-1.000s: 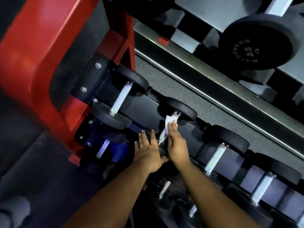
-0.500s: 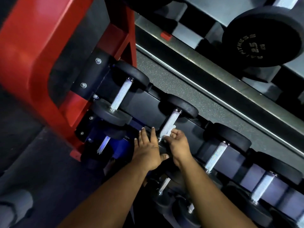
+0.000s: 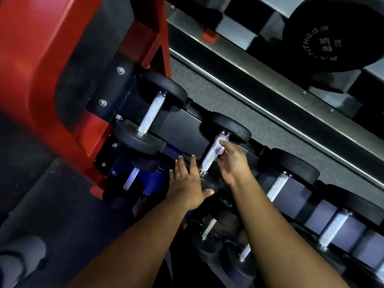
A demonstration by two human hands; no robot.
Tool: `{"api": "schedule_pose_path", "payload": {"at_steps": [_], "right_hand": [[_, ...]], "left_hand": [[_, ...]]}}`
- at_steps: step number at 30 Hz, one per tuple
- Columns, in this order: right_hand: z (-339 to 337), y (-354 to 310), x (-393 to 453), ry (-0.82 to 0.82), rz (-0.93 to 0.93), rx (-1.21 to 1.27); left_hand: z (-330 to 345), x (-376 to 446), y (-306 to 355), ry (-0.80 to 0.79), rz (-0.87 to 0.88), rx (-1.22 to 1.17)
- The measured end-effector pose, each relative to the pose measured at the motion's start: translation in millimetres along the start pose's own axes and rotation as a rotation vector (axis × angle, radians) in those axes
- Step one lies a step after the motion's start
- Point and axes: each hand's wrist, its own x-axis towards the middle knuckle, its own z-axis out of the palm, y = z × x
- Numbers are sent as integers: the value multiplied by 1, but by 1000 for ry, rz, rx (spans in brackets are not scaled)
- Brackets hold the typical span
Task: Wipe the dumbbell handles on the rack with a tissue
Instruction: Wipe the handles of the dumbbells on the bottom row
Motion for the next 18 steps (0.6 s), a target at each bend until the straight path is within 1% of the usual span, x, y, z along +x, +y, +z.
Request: {"api": "schedule_pose_path", "payload": {"at_steps": [1,5,9,12,15,16,18], "right_hand": [[5,-2,5,31,5,-10],[17,-4,13,-6,50,-25],[3,10,2,23,-61,-78],[10,10,5,52,-39,-71],[13,4,11,-29,41,-101],[10,5,8,-48,39,-109],[-1,14,3,-39,-20,-137]], "left_hand": [[-1,-1,0,4,3,3],[-2,-1,0,4,6,3],[-1,0,-1,2,5,4],[-1,0,0,-3,8,0],[-2,-1,0,1,6,5],[-2,-1,0,-5,5,5],[0,1,-1,-10,3,9]]}}
